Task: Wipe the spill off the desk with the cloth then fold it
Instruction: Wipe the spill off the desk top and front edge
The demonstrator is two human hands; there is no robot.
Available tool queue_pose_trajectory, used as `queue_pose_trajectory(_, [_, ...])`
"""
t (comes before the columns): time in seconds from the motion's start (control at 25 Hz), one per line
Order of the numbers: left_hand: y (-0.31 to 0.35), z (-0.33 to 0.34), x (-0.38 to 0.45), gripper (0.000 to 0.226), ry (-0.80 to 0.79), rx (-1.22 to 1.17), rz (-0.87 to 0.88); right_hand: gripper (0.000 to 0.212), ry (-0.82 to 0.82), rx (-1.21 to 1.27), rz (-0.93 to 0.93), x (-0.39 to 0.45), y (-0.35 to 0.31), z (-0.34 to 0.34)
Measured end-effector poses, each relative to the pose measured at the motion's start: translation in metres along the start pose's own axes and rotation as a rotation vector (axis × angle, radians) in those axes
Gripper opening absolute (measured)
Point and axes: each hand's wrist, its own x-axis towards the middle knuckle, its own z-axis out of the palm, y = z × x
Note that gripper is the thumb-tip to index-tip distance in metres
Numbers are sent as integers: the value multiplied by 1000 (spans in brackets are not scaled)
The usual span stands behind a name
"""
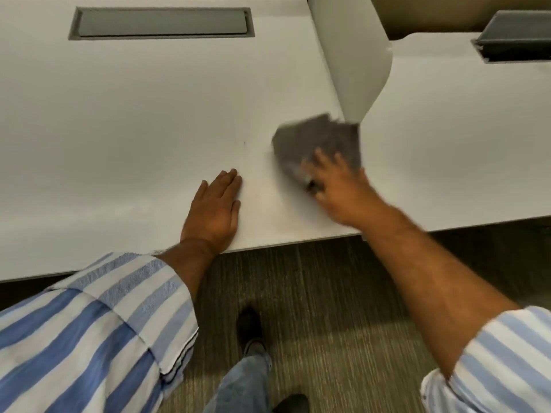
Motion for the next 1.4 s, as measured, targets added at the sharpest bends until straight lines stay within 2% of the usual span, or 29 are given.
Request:
queue_pose_trajectory(0.04, [-1, 0, 1, 57, 12, 3, -30, 75, -116, -27, 2, -1, -7, 25])
queue_pose_trajectory(0.08, [-1, -1, 2, 59, 29, -2, -80, 79, -153, -10, 1, -4, -10, 45])
queue_pose_trajectory(0.16, [-2, -2, 4, 59, 74, -15, -201, 82, -106, 25, -40, -11, -6, 66])
queue_pose_trajectory(0.24, [-2, -2, 7, 57, 87, -7, -230, 84, -80, 15, -135, -23, 1, 72])
queue_pose_trajectory(0.4, [1, -2, 5, 55, 86, 10, -219, 82, -189, -36, -302, -61, 15, 77])
queue_pose_trajectory(0.44, [0, -2, 5, 55, 86, 18, -224, 82, -218, -30, -292, -65, 13, 73])
queue_pose_trajectory(0.56, [1, -2, 8, 55, 81, 21, -222, 110, -202, 164, -72, -49, -20, 59])
queue_pose_trajectory(0.6, [0, -2, 8, 55, 83, 26, -221, 109, -160, 190, -8, -43, -37, 59])
queue_pose_trajectory(0.76, [-3, 1, 6, 55, 98, 29, -219, 77, 43, 36, 70, -39, -80, 89])
queue_pose_trajectory(0.92, [-2, 2, 10, 55, 93, 30, -221, 59, 175, 46, -13, -51, -44, 90])
queue_pose_trajectory(1.04, [-1, 2, 8, 55, 101, 28, -222, 55, 189, 0, -107, -73, -7, 91])
queue_pose_trajectory(1.12, [0, 1, 9, 55, 97, 18, -228, 55, 188, -25, -89, -84, 15, 89])
queue_pose_trajectory(1.32, [0, 0, 9, 56, 94, 12, -238, 56, 222, 5, 151, -71, 52, 74])
queue_pose_trajectory(1.4, [0, -1, 9, 56, 91, 13, -235, 54, 250, 115, 220, -58, 56, 71])
